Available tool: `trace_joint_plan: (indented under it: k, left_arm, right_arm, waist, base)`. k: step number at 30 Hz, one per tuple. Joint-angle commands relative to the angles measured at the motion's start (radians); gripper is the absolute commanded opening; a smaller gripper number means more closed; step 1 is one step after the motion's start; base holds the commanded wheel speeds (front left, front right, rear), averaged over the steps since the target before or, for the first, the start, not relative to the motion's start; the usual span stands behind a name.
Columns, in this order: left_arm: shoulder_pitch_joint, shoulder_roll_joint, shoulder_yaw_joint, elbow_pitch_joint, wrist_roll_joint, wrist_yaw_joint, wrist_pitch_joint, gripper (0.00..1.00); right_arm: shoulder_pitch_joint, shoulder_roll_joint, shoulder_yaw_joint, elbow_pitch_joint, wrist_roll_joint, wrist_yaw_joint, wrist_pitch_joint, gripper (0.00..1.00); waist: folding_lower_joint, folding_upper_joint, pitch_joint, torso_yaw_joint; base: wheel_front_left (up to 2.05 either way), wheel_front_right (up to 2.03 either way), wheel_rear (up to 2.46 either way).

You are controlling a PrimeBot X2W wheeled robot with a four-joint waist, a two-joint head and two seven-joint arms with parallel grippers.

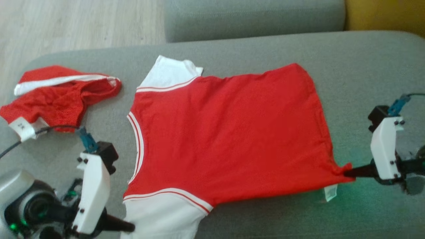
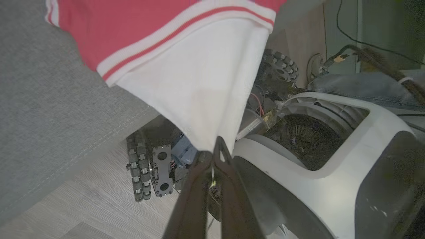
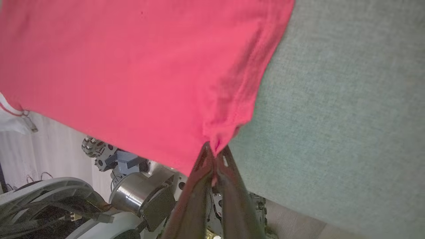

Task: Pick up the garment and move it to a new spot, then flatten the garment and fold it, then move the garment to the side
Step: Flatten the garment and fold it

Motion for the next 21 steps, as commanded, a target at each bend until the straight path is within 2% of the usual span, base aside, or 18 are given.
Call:
trace_joint_plan:
  k: [1,12,21]
  left_arm:
    - [-0.089,0.027,0.079,-0.003,-0.009,0.006,0.011,0.0]
    - [-0.244,-0.063,0.108,0.17,-0.012,0.015,0.074,0.0]
    - [-0.355,-0.187,0.142,0.362,0.005,-0.011,0.021,0.0]
  right_arm:
    - [-0.036,-0.025,-0.034,-0.018,-0.013,-0.001,0.01,0.0]
    - [-0.145,0.077,-0.186,0.103,-0.082,-0.001,0.087,0.0]
    - [-0.202,0.181,-0.28,0.211,-0.182,-0.001,0.106,0.0]
  waist:
    - [0.0001,-0.0001,0.029,0.008]
    - [0.0001,-0.0001,0.117,0.019]
    - [0.0001,-0.0001,0.171,0.028]
  base:
    - [0.0,0.0,0.0]
    - [0.0,0.0,0.0]
    - [0.0,0.0,0.0]
